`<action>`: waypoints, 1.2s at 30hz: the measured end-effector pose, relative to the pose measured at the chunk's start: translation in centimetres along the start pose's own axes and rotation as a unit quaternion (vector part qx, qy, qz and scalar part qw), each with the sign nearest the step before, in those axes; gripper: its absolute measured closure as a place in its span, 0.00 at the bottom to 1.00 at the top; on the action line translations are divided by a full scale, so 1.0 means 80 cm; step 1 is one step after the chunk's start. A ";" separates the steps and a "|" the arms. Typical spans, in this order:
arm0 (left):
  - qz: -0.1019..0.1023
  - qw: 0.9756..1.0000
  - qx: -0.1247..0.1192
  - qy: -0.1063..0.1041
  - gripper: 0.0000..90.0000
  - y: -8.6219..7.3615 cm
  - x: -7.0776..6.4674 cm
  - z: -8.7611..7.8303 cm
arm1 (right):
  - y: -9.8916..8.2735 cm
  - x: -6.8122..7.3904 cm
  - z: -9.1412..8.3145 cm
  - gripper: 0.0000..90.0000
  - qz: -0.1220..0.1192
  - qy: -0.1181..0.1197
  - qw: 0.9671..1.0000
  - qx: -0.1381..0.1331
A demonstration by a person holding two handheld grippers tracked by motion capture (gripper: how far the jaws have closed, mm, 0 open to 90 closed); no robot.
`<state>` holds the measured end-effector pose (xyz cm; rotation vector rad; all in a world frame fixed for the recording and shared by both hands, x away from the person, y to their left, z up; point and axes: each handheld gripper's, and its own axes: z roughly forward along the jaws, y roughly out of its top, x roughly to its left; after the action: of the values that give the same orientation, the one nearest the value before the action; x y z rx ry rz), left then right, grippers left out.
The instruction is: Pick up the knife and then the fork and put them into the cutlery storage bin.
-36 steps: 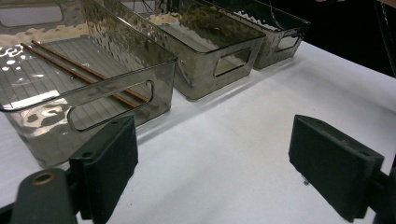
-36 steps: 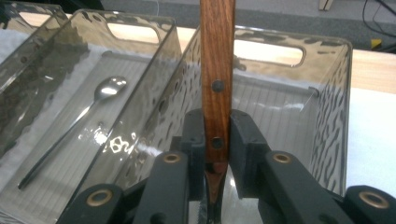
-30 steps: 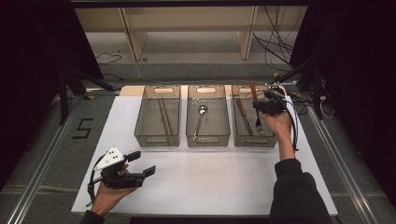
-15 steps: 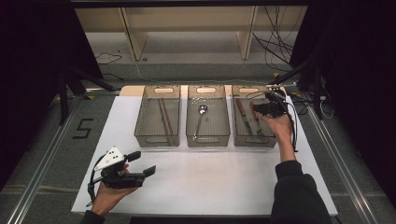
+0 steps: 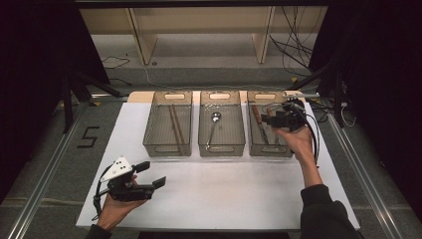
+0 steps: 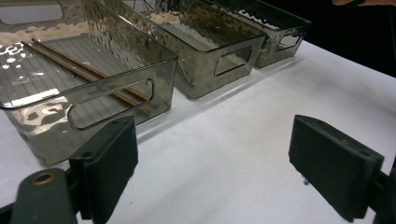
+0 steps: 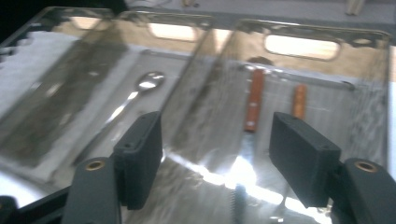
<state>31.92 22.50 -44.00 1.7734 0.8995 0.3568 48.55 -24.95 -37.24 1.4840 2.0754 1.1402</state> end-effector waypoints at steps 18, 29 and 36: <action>-0.002 1.000 0.001 -0.002 0.17 0.000 -0.001 0.000 | -0.058 0.063 -0.047 0.30 -0.052 0.073 0.995 -0.037; -0.002 1.000 0.005 -0.005 0.17 0.001 -0.002 0.001 | -0.095 0.076 -0.061 0.30 -0.057 0.097 0.992 -0.052; -0.003 1.000 0.005 -0.007 0.17 0.000 -0.002 0.002 | -0.112 0.086 -0.070 0.27 -0.065 0.115 0.989 -0.069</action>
<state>31.89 22.28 -43.98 1.7797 0.8975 0.3373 36.48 -22.21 -39.47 1.1840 2.1547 1.4290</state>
